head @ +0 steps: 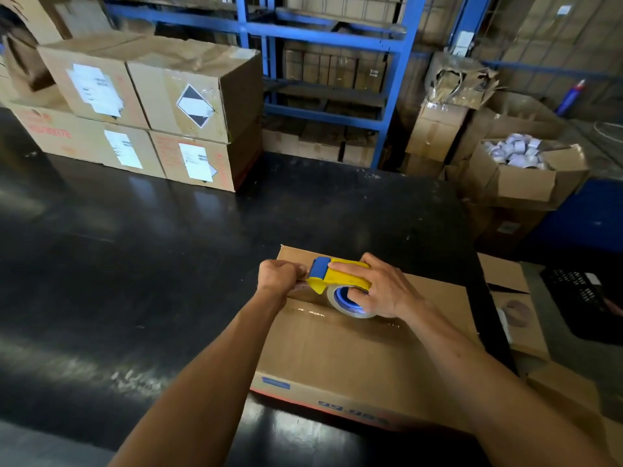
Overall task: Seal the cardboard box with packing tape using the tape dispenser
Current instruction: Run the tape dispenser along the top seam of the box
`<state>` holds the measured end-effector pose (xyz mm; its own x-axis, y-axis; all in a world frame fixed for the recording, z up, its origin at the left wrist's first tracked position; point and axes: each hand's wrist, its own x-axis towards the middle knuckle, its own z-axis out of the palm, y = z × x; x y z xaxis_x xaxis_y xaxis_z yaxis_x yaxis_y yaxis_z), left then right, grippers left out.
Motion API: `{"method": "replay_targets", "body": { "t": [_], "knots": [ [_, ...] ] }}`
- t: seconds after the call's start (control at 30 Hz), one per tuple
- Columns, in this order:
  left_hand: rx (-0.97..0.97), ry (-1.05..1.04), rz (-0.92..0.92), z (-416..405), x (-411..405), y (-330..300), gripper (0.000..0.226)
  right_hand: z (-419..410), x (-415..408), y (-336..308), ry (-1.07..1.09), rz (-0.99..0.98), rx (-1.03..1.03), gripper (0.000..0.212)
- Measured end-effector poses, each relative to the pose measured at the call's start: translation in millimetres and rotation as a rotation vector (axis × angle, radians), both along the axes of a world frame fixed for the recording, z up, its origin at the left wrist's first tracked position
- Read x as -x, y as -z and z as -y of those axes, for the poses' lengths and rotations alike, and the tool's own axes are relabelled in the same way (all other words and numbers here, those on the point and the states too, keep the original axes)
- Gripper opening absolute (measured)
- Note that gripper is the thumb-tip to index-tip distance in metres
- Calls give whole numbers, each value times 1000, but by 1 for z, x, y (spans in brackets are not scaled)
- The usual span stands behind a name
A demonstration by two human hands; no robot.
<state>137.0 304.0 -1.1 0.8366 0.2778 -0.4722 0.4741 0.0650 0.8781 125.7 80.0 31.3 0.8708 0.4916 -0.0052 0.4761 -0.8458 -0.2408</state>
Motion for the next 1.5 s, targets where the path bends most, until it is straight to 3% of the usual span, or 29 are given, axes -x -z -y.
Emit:
{"method": "replay_targets", "body": {
  "t": [0.27, 0.57, 0.73, 1.03, 1.3, 1.5],
  "knots": [
    [25, -59, -76, -91, 17, -15, 8, -4, -5, -7, -88, 36, 115, 59],
    [-35, -174, 17, -81, 29, 28, 6, -14, -12, -15, -102, 40, 210, 62],
    [-77, -209, -38, -72, 30, 46, 7, -9, -11, -17, -123, 55, 249, 57],
    [-213, -179, -43, -66, 26, 47, 11, -15, -11, -20, -142, 30, 292, 57],
    [-149, -204, -1, -67, 28, 51, 13, -18, -10, -19, -139, 24, 299, 56],
    [-222, -183, -44, -62, 33, 56, 9, -18, -10, -15, -130, -9, 296, 57]
  ]
}}
